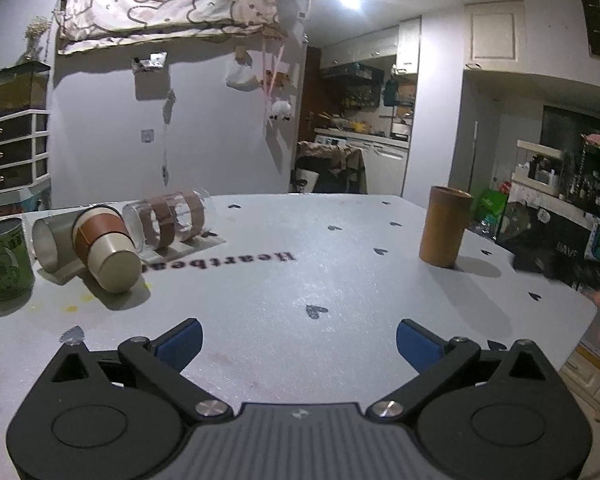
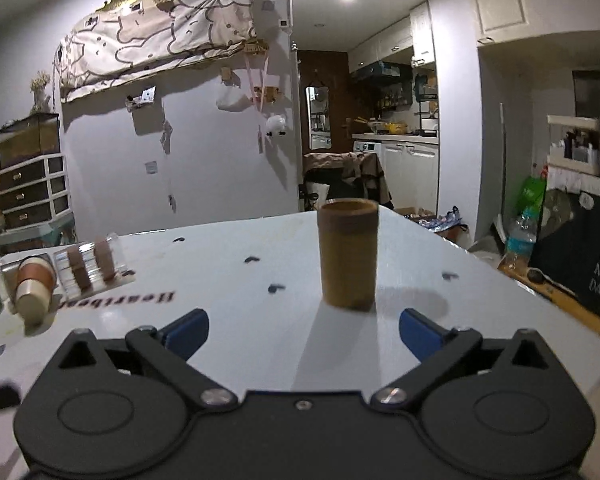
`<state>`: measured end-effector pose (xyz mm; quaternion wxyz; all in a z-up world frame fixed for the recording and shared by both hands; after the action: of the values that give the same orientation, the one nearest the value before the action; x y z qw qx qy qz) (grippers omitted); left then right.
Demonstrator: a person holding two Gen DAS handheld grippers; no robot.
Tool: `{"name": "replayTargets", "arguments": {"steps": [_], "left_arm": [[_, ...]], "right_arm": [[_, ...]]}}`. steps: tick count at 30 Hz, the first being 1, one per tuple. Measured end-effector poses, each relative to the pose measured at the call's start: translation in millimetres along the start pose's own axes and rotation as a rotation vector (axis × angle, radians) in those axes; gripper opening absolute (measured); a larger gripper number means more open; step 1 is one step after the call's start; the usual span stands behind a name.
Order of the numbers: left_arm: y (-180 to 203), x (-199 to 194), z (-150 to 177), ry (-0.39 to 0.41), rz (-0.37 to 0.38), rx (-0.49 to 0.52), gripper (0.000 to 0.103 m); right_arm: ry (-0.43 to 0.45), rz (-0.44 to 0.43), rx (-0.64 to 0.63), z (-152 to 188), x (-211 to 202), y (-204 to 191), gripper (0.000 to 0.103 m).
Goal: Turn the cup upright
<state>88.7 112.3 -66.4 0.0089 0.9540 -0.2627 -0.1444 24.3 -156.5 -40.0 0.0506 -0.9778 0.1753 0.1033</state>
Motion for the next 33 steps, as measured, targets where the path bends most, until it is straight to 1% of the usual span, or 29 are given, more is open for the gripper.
{"name": "replayTargets", "arguments": {"steps": [2, 5, 7, 10, 14, 17, 33], "left_arm": [[0.2, -2.3, -0.5, 0.007, -0.016, 0.001, 0.103], [-0.1, -5.9, -1.3, 0.011, -0.047, 0.0, 0.103], [-0.9, -8.4, -1.8, 0.015, -0.083, 0.0, 0.103], [-2.7, -12.3, -2.4, 0.017, -0.098, -0.008, 0.103], [-0.1, -15.7, -3.1, 0.021, -0.116, 0.012, 0.103], [1.6, -17.6, -4.3, 0.029, -0.135, 0.026, 0.103], [4.1, -18.9, -4.2, 0.03, -0.127, 0.042, 0.103]], "right_arm": [[0.017, 0.028, 0.003, 7.6, -14.2, 1.2, 0.103], [0.042, 0.04, -0.018, 12.7, -31.8, 0.4, 0.103], [0.059, 0.042, -0.038, 12.2, -41.0, -2.9, 0.103], [0.077, 0.025, -0.053, 12.3, -52.9, -6.8, 0.103], [0.056, 0.01, -0.085, 17.4, -60.6, -13.6, 0.103], [0.047, 0.003, -0.085, 18.6, -62.5, -15.9, 0.103], [0.022, -0.001, -0.098, 19.3, -62.3, -20.0, 0.103]]}}
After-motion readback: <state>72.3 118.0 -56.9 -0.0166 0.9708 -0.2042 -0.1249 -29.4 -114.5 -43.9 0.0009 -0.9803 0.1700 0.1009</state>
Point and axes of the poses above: each gripper's, at about its wrist camera, not at the fingertips, and x roughly the way its jaws point, y to its right, z to its underside, the point moved 5 cm from there along x, roughly the way its jaws point, and after that the axes turned 7 degrees about y, right-handed, at the moved point
